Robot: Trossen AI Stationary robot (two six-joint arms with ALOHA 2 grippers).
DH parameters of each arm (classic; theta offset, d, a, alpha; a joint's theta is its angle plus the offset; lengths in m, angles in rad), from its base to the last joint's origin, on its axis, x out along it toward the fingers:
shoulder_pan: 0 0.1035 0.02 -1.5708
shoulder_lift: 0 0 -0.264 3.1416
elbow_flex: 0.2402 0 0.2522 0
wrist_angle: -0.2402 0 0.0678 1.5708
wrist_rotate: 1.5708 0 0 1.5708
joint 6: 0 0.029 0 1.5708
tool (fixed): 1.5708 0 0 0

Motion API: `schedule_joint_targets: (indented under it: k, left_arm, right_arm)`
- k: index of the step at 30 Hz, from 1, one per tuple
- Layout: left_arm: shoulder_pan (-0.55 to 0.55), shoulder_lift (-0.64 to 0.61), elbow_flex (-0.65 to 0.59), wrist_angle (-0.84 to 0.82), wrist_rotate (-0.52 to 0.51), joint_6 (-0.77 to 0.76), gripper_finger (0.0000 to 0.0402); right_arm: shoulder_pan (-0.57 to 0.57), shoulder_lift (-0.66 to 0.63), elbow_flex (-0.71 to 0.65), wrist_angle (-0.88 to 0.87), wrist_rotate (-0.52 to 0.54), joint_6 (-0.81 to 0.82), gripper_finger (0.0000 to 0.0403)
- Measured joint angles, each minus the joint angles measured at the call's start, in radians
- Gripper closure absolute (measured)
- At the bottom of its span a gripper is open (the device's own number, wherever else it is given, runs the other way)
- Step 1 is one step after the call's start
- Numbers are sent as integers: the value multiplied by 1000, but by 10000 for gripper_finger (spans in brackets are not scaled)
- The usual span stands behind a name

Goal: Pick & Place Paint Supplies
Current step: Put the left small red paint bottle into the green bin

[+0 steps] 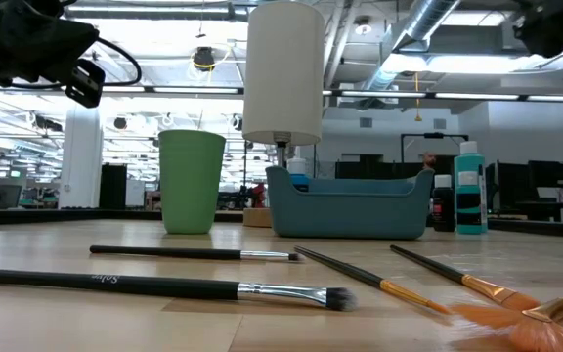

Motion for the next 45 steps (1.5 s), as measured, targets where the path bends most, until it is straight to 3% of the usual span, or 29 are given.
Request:
schedule_joint_targets:
  k: [6,21,30,36,40,45]
  left_arm:
    - [0,0,0,1,0,0,394]
    - [0,0,0,17,0,0,394]
    - [0,0,0,19,0,0,394]
    - [0,0,0,25,0,0,394]
    - [0,0,0,25,0,0,394]
    - [0,0,0,28,0,0,394]
  right_arm:
    - [65,43,0,98,-2,54,198]
    - [99,79,-2,68,-2,68,200]
    - [117,14,-168,201,-62,109,199]
    - [114,-16,-201,264,-65,105,201]
    - [114,-20,-201,260,-68,109,220]
    - [113,-20,-200,253,-69,109,273]
